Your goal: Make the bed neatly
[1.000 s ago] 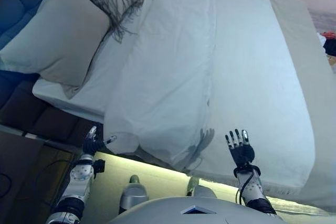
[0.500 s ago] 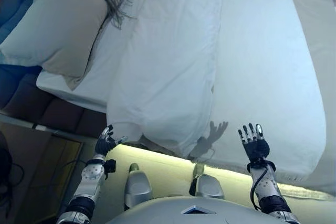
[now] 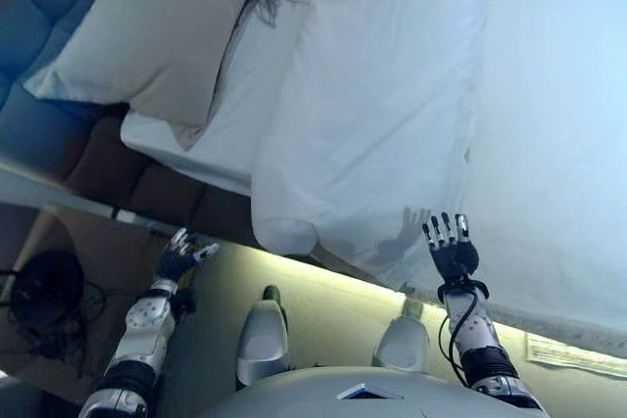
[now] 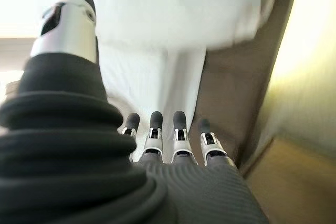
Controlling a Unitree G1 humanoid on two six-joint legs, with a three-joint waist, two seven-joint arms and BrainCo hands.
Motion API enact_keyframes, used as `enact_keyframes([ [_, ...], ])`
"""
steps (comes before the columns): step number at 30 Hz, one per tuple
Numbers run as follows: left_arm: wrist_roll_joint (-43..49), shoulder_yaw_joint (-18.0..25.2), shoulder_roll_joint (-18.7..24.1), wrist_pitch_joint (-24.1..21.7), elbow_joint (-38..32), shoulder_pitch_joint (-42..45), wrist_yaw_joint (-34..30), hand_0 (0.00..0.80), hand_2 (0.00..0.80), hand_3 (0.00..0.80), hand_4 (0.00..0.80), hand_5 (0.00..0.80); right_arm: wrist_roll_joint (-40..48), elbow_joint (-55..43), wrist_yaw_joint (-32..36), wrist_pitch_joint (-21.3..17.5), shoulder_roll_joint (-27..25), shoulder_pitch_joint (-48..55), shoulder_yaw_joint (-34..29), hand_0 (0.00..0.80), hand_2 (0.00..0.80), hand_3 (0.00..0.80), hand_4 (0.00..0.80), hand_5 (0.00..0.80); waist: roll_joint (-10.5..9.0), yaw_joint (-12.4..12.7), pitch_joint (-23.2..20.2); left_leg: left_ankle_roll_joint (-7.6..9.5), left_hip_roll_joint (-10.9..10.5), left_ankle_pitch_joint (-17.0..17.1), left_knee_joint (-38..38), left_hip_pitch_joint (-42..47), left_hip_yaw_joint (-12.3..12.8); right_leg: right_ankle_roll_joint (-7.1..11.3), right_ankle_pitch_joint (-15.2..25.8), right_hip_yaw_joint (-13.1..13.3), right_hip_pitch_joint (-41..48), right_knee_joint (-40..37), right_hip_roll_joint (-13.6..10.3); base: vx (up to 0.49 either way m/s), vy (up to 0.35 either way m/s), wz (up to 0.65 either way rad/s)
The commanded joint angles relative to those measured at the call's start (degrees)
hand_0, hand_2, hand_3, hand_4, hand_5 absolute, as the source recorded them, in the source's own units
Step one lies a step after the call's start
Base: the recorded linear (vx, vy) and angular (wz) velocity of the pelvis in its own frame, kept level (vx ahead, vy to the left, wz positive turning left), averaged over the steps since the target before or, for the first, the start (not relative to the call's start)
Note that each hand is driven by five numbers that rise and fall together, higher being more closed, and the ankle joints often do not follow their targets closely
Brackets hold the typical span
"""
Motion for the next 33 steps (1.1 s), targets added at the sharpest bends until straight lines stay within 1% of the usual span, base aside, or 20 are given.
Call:
enact_keyframes([
  [1, -13.7, -1.7, -4.0, 1.9, 1.7, -4.6, -6.5, 0.0, 0.0, 0.0, 0.0, 0.0, 1.4, -4.8, 3.5, -4.5, -4.6, -0.7, -2.5, 0.0, 0.0, 0.0, 0.0, 0.0, 1.37, -1.9, 3.2, 0.49, 6.8, 11.6, -10.7, 2.2, -2.1, 0.0, -0.9, 2.4, -2.5, 6.9, -1.1, -0.222, -0.056, -0.07],
  [4, -23.9, -2.5, -7.1, 4.6, 5.3, -8.5, -9.6, 0.0, 0.0, 0.0, 0.0, 0.0, 2.3, -6.1, 3.3, -6.4, -5.2, -2.9, -3.2, 0.0, 0.0, 0.0, 0.0, 0.0, 0.05, -2.7, 5.4, 0.26, 6.7, 12.2, -10.0, -1.3, -2.1, 0.19, -0.1, 3.2, -5.8, 7.2, -1.1, -0.242, -0.028, 0.01],
  [7, -34.2, -2.2, -10.5, 9.5, 7.4, -10.7, -16.0, 0.0, 0.0, 0.0, 0.0, 0.0, 2.5, -5.9, 3.8, -7.6, -6.0, -6.5, -4.1, 0.0, 0.0, 0.0, 0.0, 0.0, -1.11, -2.7, 7.5, 0.0, 6.5, 11.9, -8.8, -4.7, -2.4, 0.46, 0.8, 3.4, -8.9, 7.2, -1.3, -0.224, -0.003, -0.07],
  [10, -39.9, -2.3, -12.1, 12.9, 8.4, -11.5, -18.5, 0.0, 0.0, 0.0, 0.0, 0.0, 1.9, -6.9, 2.9, -8.6, -5.9, -8.4, -4.5, 0.0, 0.0, 0.0, 0.0, 0.0, -2.31, -2.4, 8.7, -0.29, 6.5, 12.0, -7.6, -7.6, -3.2, 0.55, 1.3, 3.1, -11.0, 7.4, -1.0, -0.149, -0.056, -0.17],
  [14, -46.6, -1.1, -13.1, 17.2, 9.7, -12.2, -22.8, 0.0, 0.0, 0.0, 0.0, 0.0, 2.4, -7.3, 2.4, -9.4, -6.6, -10.0, -5.2, 0.0, 0.0, 0.0, 0.0, 0.0, -4.12, -1.9, 10.3, -0.33, 7.0, 12.8, -7.6, -11.1, -4.1, 0.31, 1.6, 1.6, -13.0, 7.0, -0.1, -0.118, -0.103, -0.08],
  [17, -48.6, -0.4, -13.2, 19.2, 10.0, -12.1, -24.6, 0.0, 0.0, 0.0, 0.0, 0.0, 3.7, -6.2, 3.4, -11.2, -6.8, -10.2, -5.3, 0.0, 0.0, 0.0, 0.0, 0.0, -5.07, -1.2, 11.3, -0.39, 7.2, 13.3, -7.9, -13.1, -4.9, 0.12, 1.8, 0.4, -13.8, 6.5, 0.3, -0.056, -0.108, 0.01],
  [19, -48.2, -0.2, -12.9, 19.3, 10.9, -12.4, -23.7, 0.0, 0.0, 0.0, 0.0, 0.0, 4.8, -6.0, 3.4, -12.6, -7.4, -10.5, -4.8, 0.0, 0.0, 0.0, 0.0, 0.0, -5.73, -1.0, 11.8, -0.33, 7.3, 13.8, -8.1, -14.7, -5.5, -0.01, 2.0, -0.2, -14.8, 6.3, 0.6, -0.056, -0.071, 0.09],
  [21, -47.2, -0.2, -12.9, 19.1, 11.4, -12.6, -23.5, 0.0, 0.0, 0.0, 0.0, 0.0, 5.3, -6.1, 3.4, -13.4, -7.5, -10.7, -4.7, 0.0, 0.0, 0.0, 0.0, 0.0, -5.95, -0.8, 12.1, -0.27, 7.4, 14.1, -8.4, -15.4, -5.7, -0.1, 2.0, -0.6, -15.3, 6.2, 0.7, -0.039, -0.019, 0.05],
  [22, -44.8, -0.4, -13.2, 17.9, 12.0, -12.7, -23.4, 0.0, 0.0, 0.0, 0.0, 0.0, 6.3, -6.5, 3.8, -14.4, -7.6, -10.9, -4.9, 0.0, 0.0, 0.0, 0.0, 0.0, -6.26, -0.7, 12.8, -0.06, 7.4, 14.4, -8.6, -16.5, -6.0, -0.25, 2.1, -0.9, -16.1, 6.0, 0.8, -0.034, 0.009, 0.05],
  [23, -44.7, -0.5, -13.3, 17.6, 12.1, -12.7, -23.1, 0.0, 0.0, 0.0, 0.0, 0.0, 6.4, -6.6, 4.0, -14.6, -7.6, -10.8, -4.9, 0.0, 0.0, 0.0, 0.0, 0.0, -6.31, -0.7, 12.9, 0.01, 7.3, 14.5, -8.7, -16.7, -6.0, -0.29, 2.1, -0.9, -16.3, 6.0, 0.8, 0.037, 0.019, 0.08],
  [24, -44.2, -0.1, -13.0, 16.8, 12.9, -13.2, -22.9, 0.0, 0.0, 0.0, 0.0, 0.0, 6.0, -7.4, 3.9, -14.8, -7.8, -11.2, -4.9, 0.0, 0.0, 0.0, 0.0, 0.0, -6.63, -0.8, 13.1, -0.27, 7.4, 12.8, -7.9, -17.0, -6.3, 0.09, 0.6, -0.6, -16.6, 6.6, 1.1, 0.057, 0.039, 0.06],
  [27, -43.0, 1.6, -11.5, 15.2, 14.5, -16.5, -21.0, 0.0, 0.0, 0.0, 0.0, 0.0, 4.8, -9.2, 3.1, -15.0, -8.2, -12.2, -4.9, 0.0, 0.0, 0.0, 0.0, 0.0, -7.72, -1.5, 13.6, -0.12, 7.3, 12.0, -5.6, -19.2, -6.8, 0.0, 0.5, 0.2, -18.6, 7.4, 1.1, 0.01, 0.057, -0.02],
  [30, -44.5, 2.7, -10.0, 13.5, 14.9, -20.7, -19.7, 0.0, 0.0, 0.0, 0.0, 0.0, 5.1, -10.1, 4.6, -14.7, -8.1, -12.4, -5.6, 0.0, 0.0, 0.0, 0.0, 0.0, -8.71, -2.5, 14.0, -0.08, 7.4, 10.8, -2.4, -21.2, -7.0, 0.05, 0.4, 0.9, -20.1, 8.0, 1.3, 0.008, 0.09, -0.1],
  [33, -46.8, 2.6, -9.7, 11.6, 14.9, -23.0, -20.3, 0.0, 0.0, 0.0, 0.0, 0.0, 4.8, -10.8, 4.9, -15.4, -8.6, -13.6, -6.3, 0.0, 0.0, 0.0, 0.0, 0.0, -9.1, -3.1, 14.4, 0.1, 7.2, 9.7, 0.0, -22.9, -7.2, 0.07, 0.5, 1.4, -21.4, 8.3, 1.4, -0.003, 0.094, -0.11],
])
